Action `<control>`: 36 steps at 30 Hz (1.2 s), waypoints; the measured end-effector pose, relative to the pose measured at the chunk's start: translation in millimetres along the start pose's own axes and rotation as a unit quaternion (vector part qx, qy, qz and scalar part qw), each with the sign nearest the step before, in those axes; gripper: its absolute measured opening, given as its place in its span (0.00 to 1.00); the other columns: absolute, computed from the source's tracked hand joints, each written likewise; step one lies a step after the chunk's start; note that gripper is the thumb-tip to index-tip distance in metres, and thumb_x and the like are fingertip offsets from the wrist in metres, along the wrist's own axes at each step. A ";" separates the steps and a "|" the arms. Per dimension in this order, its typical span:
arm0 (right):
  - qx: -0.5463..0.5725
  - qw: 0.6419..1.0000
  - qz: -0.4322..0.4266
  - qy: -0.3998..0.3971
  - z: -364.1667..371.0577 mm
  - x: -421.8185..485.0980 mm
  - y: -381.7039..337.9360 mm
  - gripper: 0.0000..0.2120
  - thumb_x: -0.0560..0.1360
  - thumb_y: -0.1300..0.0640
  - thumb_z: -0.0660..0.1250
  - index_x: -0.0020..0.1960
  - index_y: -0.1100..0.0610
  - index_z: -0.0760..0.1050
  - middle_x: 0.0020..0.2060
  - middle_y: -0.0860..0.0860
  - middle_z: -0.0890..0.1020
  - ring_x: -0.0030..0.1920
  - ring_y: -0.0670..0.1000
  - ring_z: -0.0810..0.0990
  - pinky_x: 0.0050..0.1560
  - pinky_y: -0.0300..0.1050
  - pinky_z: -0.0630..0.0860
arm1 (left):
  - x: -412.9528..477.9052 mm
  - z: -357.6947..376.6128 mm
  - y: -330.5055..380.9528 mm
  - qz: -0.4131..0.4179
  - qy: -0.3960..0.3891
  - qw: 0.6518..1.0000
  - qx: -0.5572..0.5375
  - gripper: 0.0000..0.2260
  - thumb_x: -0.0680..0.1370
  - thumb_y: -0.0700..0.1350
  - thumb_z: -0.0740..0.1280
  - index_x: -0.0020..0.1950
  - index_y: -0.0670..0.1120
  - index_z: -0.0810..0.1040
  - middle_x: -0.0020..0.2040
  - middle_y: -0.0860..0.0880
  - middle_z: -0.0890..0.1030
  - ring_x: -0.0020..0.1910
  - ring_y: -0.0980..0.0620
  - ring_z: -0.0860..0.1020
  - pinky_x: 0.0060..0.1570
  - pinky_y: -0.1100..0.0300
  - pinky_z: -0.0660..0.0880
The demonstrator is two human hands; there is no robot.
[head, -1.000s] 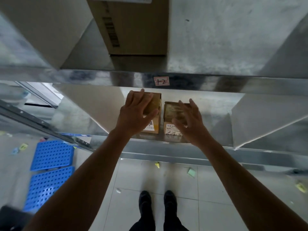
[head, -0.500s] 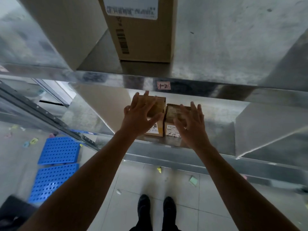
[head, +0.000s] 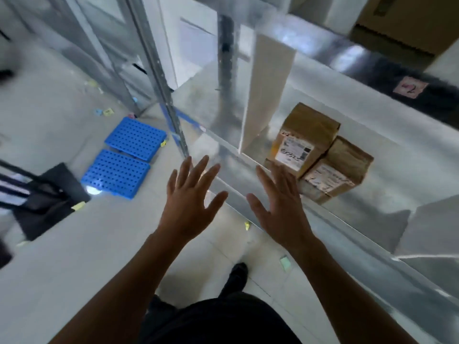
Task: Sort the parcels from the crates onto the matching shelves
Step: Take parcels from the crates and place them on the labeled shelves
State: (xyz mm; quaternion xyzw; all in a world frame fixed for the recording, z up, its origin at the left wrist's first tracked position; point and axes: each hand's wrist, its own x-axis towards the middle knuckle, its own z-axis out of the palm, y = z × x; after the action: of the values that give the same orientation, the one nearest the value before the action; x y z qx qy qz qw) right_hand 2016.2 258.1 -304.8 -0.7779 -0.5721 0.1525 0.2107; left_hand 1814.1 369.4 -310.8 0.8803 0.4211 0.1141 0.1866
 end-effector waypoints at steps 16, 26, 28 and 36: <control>-0.053 0.937 -0.257 -0.232 228.0 -7.6 -366.4 0.31 0.84 0.38 0.53 0.84 0.44 0.51 0.85 0.51 0.53 0.84 0.54 0.44 0.83 0.60 0.45 | -320.9 -124.3 -278.0 -0.388 0.073 0.918 0.040 0.33 0.79 0.72 0.40 0.83 0.61 0.49 0.85 0.55 0.43 0.82 0.48 0.35 0.77 0.37 0.33; -0.070 0.864 -0.400 -0.298 338.6 -38.0 -559.1 0.31 0.83 0.36 0.52 0.84 0.44 0.53 0.84 0.51 0.57 0.84 0.52 0.47 0.83 0.60 0.50 | -451.7 -199.5 -403.4 -0.499 0.136 0.855 0.042 0.35 0.79 0.73 0.39 0.83 0.59 0.51 0.85 0.54 0.44 0.82 0.45 0.34 0.79 0.37 0.37; -0.073 0.848 -0.426 -0.307 359.6 -36.1 -595.2 0.31 0.83 0.35 0.52 0.84 0.43 0.52 0.84 0.50 0.55 0.84 0.51 0.46 0.82 0.57 0.46 | -470.6 -219.8 -436.8 -0.512 0.152 0.843 0.064 0.36 0.79 0.73 0.40 0.83 0.58 0.52 0.85 0.53 0.46 0.82 0.44 0.36 0.79 0.37 0.37; -0.051 0.830 -0.464 -0.306 453.5 -3.3 -764.1 0.32 0.83 0.36 0.50 0.84 0.45 0.53 0.84 0.52 0.56 0.84 0.53 0.46 0.83 0.61 0.44 | -517.8 -310.4 -570.8 -0.579 0.213 0.781 0.099 0.33 0.80 0.71 0.45 0.82 0.56 0.56 0.84 0.51 0.53 0.83 0.43 0.42 0.79 0.36 0.44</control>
State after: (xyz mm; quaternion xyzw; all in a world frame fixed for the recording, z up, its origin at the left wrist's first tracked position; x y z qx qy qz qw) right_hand 1167.4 520.7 -313.1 -0.3442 -0.9077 0.2381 0.0305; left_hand 983.4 364.2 -295.2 0.4377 0.8894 0.1268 0.0355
